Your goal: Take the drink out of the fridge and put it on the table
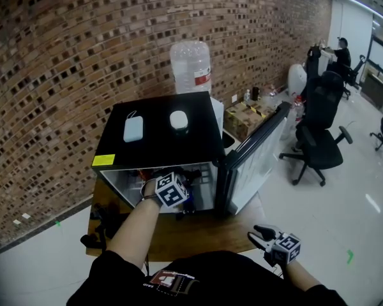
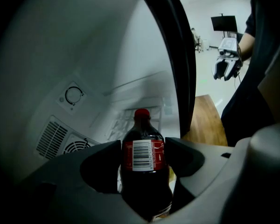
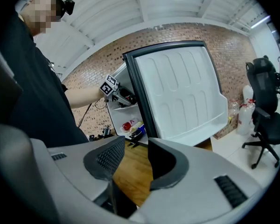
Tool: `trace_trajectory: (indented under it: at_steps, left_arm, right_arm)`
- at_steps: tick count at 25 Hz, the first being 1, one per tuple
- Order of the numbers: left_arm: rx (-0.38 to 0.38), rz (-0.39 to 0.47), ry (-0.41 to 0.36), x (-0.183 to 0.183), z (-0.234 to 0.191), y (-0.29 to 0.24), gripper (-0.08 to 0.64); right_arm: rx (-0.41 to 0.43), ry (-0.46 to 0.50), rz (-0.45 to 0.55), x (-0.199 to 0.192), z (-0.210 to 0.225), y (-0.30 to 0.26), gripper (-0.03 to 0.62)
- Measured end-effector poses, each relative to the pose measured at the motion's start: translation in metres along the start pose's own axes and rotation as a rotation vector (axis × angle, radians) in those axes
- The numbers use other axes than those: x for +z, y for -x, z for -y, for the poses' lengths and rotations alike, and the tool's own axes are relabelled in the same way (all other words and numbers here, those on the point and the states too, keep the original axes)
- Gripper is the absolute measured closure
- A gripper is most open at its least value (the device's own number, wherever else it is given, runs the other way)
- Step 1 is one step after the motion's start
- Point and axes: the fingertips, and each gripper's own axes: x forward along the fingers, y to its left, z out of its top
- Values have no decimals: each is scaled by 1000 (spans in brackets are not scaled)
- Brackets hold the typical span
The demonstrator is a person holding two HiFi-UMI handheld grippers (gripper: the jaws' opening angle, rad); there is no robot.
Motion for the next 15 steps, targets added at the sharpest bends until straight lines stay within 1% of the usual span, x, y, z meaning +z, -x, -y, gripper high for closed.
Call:
trace_trajectory:
  at_steps: [5,10,12,15]
  left_arm:
    - [-7,257,188,9,18,36,258]
    - [43,469,316,-5,50,68,259]
    - [48,523,392,-18,68,72,259]
    - [43,549,500,-45,100,64,259]
  right_arm:
    - [38,36,10,10,-3,-13,407]
    - [108,40,-18,2,-14,-23,407]
    - [138,36,-39,-4,-20,-25,407]
    - [193,38,-82,-17,-33,-27,407]
